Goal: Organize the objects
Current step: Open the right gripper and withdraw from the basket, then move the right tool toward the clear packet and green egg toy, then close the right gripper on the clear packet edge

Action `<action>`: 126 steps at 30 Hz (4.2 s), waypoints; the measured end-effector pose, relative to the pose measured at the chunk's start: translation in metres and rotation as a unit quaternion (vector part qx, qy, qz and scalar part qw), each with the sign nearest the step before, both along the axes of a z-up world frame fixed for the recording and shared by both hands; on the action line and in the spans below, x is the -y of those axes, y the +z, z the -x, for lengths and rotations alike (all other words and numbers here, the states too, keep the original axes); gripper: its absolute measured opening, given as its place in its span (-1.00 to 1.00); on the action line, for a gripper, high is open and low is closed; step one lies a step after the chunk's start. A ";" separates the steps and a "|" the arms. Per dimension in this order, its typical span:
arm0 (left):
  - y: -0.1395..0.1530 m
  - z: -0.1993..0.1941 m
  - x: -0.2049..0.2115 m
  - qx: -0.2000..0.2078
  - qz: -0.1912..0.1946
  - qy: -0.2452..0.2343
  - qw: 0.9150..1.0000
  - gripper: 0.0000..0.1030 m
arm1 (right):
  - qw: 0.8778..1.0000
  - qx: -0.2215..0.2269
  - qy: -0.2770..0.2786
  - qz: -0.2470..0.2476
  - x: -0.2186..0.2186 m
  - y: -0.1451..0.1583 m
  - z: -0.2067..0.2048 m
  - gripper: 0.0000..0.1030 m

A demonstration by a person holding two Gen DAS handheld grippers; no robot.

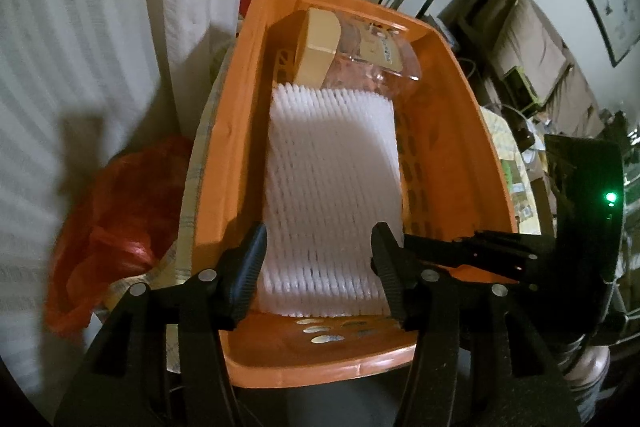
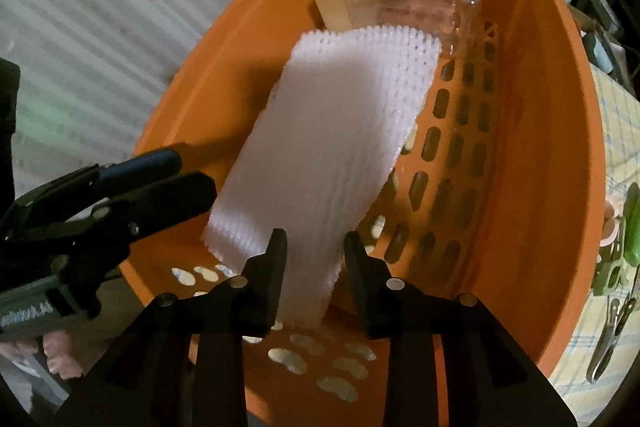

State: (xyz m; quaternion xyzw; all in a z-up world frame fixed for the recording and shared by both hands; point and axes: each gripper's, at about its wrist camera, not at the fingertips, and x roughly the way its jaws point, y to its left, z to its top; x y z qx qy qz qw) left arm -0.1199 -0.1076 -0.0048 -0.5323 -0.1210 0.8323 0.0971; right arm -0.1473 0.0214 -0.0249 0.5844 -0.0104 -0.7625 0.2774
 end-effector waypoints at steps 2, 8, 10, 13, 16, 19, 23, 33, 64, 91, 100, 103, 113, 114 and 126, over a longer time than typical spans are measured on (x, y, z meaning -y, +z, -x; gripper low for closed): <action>0.003 0.000 -0.001 -0.004 -0.001 -0.001 1.000 0.06 | 1.000 -0.002 -0.002 0.005 -0.008 0.005 -0.002 -0.36; 0.013 -0.005 -0.011 -0.026 -0.001 -0.005 1.000 0.40 | 0.998 -0.045 -0.018 0.029 -0.047 0.046 -0.011 -0.05; 0.018 -0.006 -0.015 -0.037 0.003 -0.012 0.999 0.52 | 0.997 -0.063 -0.030 0.030 -0.065 0.059 -0.013 0.11; 0.025 -0.007 -0.023 -0.048 0.005 -0.015 0.999 0.52 | 0.995 -0.078 -0.051 0.030 -0.079 0.071 -0.014 0.13; 0.028 -0.008 -0.029 -0.051 -0.004 -0.018 0.999 0.54 | 0.992 -0.099 -0.073 0.018 -0.091 0.081 -0.015 0.21; 0.030 -0.009 -0.038 -0.055 -0.002 -0.023 0.998 0.54 | 0.989 -0.113 -0.094 0.008 -0.113 0.085 -0.017 0.27; 0.031 -0.010 -0.054 -0.058 -0.008 -0.037 0.998 0.54 | 0.984 -0.134 -0.116 -0.017 -0.139 0.092 -0.026 0.34; 0.035 -0.017 -0.113 -0.062 -0.009 -0.094 0.994 0.54 | 0.974 -0.146 -0.159 -0.067 -0.196 0.084 -0.043 0.40; 0.016 0.031 -0.286 -0.014 0.005 -0.179 0.984 0.54 | 0.949 -0.117 -0.274 -0.104 -0.321 0.032 -0.025 0.42; -0.055 0.047 -0.373 0.071 -0.049 -0.227 0.970 -0.48 | 0.950 -0.047 -0.309 -0.018 -0.386 -0.022 0.004 -0.42; -0.075 0.058 -0.373 0.095 -0.048 -0.212 0.971 -0.49 | 0.954 -0.039 -0.296 -0.018 -0.379 -0.031 0.009 -0.44; -0.079 0.060 -0.371 0.099 -0.052 -0.209 0.971 -0.51 | 0.956 -0.030 -0.292 0.011 -0.379 -0.032 0.009 -0.47; -0.086 0.065 -0.366 0.123 -0.082 -0.211 0.966 -0.81 | 0.944 0.004 -0.311 0.110 -0.396 -0.042 0.009 -0.50; -0.086 0.064 -0.367 0.125 -0.084 -0.213 0.965 -0.81 | 0.944 0.007 -0.308 0.120 -0.395 -0.042 0.009 -0.50; -0.081 0.060 -0.368 0.107 -0.060 -0.222 0.967 -0.81 | 0.945 0.008 -0.304 0.123 -0.393 -0.044 0.009 -0.62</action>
